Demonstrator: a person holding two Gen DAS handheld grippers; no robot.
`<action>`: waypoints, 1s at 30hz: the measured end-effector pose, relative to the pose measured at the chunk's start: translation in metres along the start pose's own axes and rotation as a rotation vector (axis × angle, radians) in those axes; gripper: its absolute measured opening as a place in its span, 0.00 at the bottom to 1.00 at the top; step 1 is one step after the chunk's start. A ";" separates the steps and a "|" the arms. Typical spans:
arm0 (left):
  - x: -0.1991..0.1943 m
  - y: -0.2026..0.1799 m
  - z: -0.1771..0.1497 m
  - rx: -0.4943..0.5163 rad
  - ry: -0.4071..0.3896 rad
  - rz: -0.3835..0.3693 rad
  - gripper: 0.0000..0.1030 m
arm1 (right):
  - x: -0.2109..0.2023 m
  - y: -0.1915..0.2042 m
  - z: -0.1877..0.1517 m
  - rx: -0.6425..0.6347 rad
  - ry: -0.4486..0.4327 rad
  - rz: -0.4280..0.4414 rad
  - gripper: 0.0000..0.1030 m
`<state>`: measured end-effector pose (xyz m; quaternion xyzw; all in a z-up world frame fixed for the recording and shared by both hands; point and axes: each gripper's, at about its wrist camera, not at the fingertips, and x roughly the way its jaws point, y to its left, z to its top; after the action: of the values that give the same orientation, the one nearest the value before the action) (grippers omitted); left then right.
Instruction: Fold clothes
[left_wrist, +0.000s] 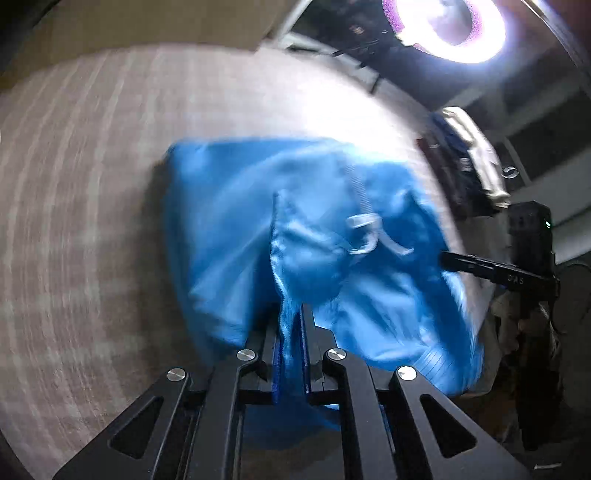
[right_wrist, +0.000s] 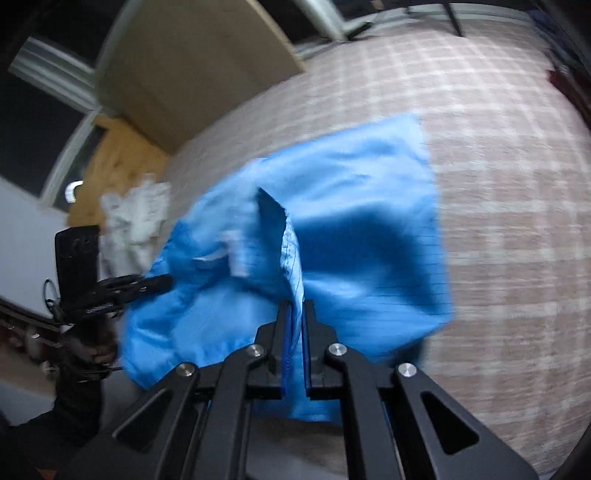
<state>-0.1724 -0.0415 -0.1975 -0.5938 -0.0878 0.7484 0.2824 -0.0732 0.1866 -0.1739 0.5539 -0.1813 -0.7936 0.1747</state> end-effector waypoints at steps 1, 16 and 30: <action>0.004 0.001 -0.002 -0.001 0.010 0.006 0.08 | 0.004 -0.002 -0.001 -0.010 0.010 -0.042 0.08; -0.057 -0.045 -0.017 0.205 -0.010 0.088 0.29 | -0.050 0.141 -0.027 -0.615 0.073 -0.113 0.38; -0.071 -0.038 -0.028 -0.273 0.103 -0.042 0.57 | -0.057 0.077 -0.017 0.092 0.160 -0.011 0.54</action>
<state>-0.1241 -0.0535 -0.1279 -0.6623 -0.1866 0.6920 0.2185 -0.0332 0.1447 -0.0960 0.6241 -0.2000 -0.7384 0.1588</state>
